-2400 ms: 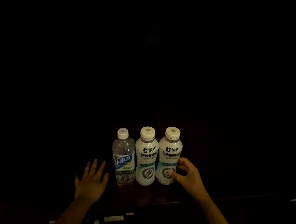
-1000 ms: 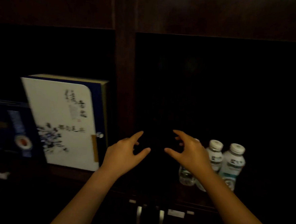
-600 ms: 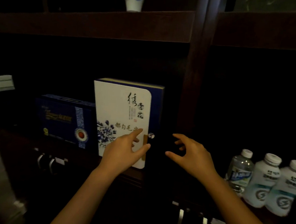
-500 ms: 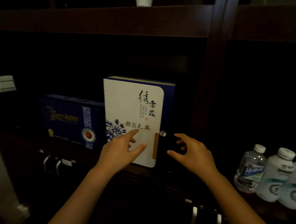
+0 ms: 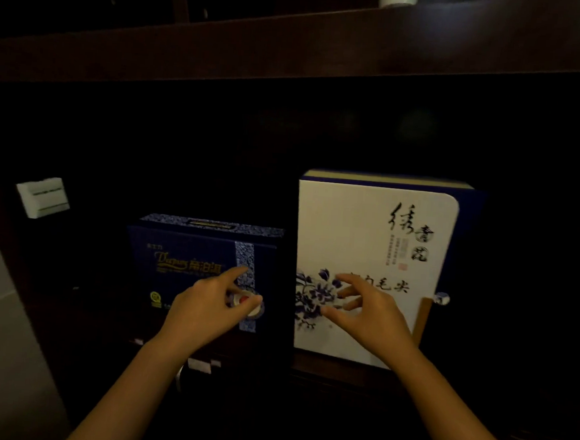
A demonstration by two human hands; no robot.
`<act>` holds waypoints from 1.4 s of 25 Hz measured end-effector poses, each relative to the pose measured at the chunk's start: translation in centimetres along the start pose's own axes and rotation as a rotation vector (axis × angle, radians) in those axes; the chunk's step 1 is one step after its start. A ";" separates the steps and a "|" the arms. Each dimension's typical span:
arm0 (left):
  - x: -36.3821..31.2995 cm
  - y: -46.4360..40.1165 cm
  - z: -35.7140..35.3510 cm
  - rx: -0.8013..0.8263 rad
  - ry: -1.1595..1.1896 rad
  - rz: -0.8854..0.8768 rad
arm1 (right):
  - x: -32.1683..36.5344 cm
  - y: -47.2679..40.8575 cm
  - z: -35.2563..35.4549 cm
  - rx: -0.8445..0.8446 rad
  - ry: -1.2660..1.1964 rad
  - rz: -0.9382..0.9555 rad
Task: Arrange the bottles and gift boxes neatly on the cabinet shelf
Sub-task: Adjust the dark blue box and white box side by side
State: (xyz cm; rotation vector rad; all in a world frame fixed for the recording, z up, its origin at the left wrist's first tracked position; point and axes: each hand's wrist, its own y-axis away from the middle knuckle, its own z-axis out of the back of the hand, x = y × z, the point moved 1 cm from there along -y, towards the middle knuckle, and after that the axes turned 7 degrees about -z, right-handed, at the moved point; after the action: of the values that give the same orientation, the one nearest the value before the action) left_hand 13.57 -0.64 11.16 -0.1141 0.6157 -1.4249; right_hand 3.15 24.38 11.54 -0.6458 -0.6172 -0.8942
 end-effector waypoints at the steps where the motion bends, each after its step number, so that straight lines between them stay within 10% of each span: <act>1: 1.3 -0.8 0.2 -0.012 -0.009 -0.006 | 0.7 -1.0 -0.8 0.008 -0.018 0.014; 16: 14.7 -10.9 4.4 -0.140 -0.134 0.027 | 10.4 -15.2 -10.0 -0.149 0.198 0.315; 26: 28.2 -15.7 5.0 0.192 -0.169 0.049 | 10.0 -18.8 -16.0 -0.211 0.684 -0.120; 35: 28.3 -15.1 4.5 -0.025 -0.202 -0.066 | 11.0 -18.4 -16.4 -0.246 0.685 -0.193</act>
State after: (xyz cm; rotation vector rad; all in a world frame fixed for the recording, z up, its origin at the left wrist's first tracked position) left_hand 2.77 -31.16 12.09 -0.2971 0.4670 -1.4483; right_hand -3.63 -1.70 13.27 -0.4567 0.0504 -1.3010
